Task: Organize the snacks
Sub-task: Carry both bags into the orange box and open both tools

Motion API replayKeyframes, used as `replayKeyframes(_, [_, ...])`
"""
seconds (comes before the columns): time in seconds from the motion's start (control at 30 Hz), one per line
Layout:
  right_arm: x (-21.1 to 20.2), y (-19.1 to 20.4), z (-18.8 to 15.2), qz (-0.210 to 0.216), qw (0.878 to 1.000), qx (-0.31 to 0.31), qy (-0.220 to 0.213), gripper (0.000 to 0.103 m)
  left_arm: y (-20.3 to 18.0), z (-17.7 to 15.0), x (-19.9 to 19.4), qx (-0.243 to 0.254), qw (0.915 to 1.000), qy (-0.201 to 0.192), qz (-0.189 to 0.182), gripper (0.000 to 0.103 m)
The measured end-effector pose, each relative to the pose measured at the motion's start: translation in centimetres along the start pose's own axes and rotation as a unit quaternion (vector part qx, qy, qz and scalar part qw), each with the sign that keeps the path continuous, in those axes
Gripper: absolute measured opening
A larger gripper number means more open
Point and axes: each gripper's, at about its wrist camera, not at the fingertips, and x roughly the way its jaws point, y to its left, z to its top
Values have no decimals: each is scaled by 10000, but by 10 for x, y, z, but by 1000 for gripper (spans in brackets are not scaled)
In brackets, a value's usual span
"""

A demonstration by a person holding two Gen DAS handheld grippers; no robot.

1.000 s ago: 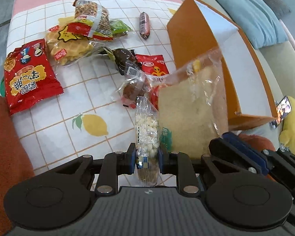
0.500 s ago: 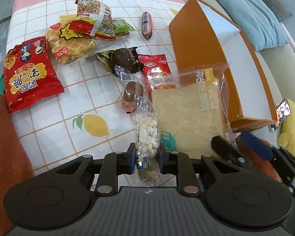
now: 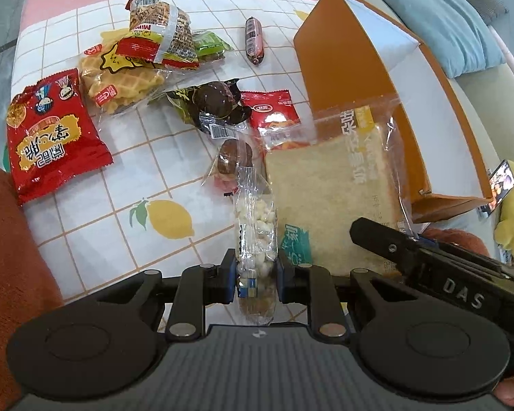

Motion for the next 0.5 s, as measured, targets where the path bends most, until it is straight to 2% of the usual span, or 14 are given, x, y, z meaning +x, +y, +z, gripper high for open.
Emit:
replayKeyframes(0.17, [-11, 11, -1, 155, 9993, -337, 2, 21, 0, 0, -3, 57, 10000, -23, 73, 24])
replayKeyframes(0.5, [-45, 36, -2, 125, 9937, -1069, -308, 19, -1, 0, -39, 102, 9990, -241, 359, 24])
